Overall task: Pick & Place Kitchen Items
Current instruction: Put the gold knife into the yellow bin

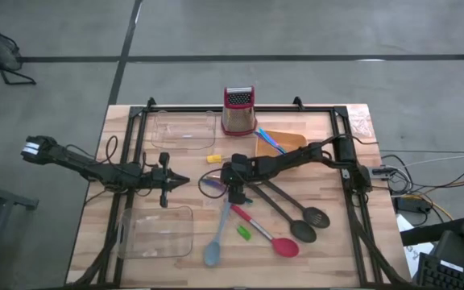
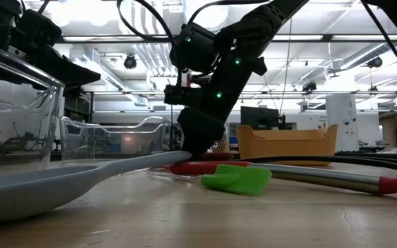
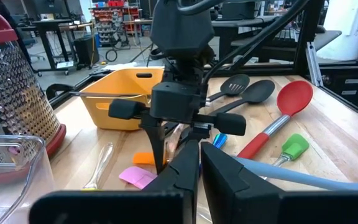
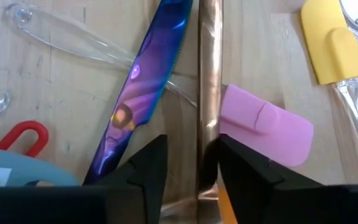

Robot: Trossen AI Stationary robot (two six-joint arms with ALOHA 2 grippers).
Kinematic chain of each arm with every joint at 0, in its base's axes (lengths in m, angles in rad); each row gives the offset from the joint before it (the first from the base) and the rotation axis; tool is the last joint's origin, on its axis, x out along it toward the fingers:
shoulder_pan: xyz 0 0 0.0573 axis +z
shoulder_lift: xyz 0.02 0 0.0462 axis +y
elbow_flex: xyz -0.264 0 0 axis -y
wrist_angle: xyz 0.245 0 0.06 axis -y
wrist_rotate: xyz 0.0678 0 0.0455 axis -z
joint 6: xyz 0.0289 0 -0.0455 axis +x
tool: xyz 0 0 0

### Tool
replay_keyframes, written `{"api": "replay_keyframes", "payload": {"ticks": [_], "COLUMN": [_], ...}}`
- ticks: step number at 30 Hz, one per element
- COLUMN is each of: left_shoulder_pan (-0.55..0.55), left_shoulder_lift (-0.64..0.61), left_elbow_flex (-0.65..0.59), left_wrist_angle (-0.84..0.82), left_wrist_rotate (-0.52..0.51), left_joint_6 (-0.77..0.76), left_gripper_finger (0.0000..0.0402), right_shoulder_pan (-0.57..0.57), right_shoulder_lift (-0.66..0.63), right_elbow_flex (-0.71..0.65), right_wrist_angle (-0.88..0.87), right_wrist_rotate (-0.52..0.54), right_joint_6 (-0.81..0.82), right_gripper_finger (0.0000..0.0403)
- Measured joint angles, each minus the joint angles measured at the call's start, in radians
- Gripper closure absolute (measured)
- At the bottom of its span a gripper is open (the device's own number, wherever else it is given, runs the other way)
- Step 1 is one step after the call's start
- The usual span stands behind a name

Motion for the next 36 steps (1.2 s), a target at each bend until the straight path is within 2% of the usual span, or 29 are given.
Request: {"api": "replay_keyframes", "payload": {"ticks": [7, 10, 23, 36], "left_shoulder_pan": [0.0, 0.0, 0.0, 0.0], "left_shoulder_lift": [0.0, 0.0, 0.0, 0.004], "left_elbow_flex": [0.0, 0.0, 0.0, 0.0], "left_wrist_angle": [0.0, -0.001, -0.001, -0.018], "left_wrist_rotate": [0.0, 0.0, 0.0, 0.0], "left_joint_6": [0.0, 0.0, 0.0, 0.0], "left_gripper_finger": [0.0377, 0.0378, 0.0372, 0.0371], "right_shoulder_pan": [-0.001, -0.002, -0.006, -0.008], "right_shoulder_lift": [-0.003, -0.003, -0.033, -0.148], "right_elbow_flex": [-0.001, -0.001, -0.003, 0.026], "right_wrist_angle": [-0.001, -0.003, -0.022, -0.099], "right_wrist_rotate": [0.001, 0.003, 0.015, 0.038], "right_joint_6": [-0.047, -0.053, -0.071, -0.034], "right_gripper_finger": [0.0349, 0.0367, 0.0358, 0.0363]}}
